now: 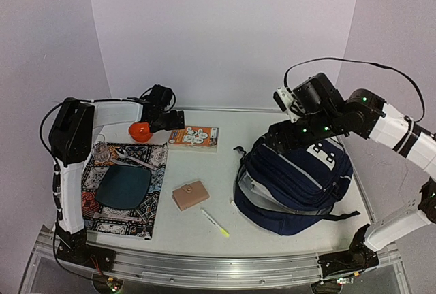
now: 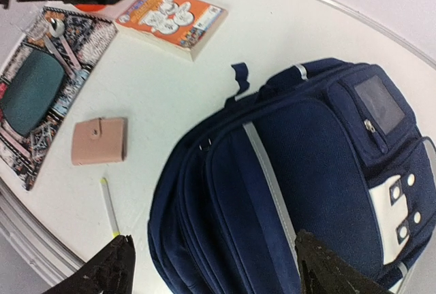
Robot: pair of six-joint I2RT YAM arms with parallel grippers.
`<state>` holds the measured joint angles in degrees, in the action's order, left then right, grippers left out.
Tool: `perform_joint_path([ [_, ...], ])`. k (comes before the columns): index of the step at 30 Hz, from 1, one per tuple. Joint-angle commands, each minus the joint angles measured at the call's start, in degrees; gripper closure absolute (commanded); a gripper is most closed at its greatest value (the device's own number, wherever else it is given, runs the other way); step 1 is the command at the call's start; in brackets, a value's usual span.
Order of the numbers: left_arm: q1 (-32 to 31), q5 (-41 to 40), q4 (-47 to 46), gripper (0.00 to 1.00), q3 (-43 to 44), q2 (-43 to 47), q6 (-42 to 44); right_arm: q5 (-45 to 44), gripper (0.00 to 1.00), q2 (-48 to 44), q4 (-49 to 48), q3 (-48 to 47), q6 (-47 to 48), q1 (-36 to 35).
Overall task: Pack the student bag
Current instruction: Adjust the book at the center of the board.
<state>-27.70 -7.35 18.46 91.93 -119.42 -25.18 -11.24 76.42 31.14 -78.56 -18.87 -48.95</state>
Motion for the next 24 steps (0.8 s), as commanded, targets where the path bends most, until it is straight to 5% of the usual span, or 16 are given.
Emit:
perform_joint_path([
  [1,0.9,2.3,3.9,0.05,8.5,-5.6,3.7,3.5,0.17,0.3,-5.3,-1.9,0.5,0.6],
  [12,1.8,9.8,6.4,0.26,14.9,-13.6,2.4,3.2,0.16,8.1,-13.8,-1.1,-1.2,1.1],
  [24,-3.7,12.8,3.4,0.55,-5.3,-2.6,-5.0,5.9,0.17,16.9,-20.7,-2.5,-2.8,2.7],
])
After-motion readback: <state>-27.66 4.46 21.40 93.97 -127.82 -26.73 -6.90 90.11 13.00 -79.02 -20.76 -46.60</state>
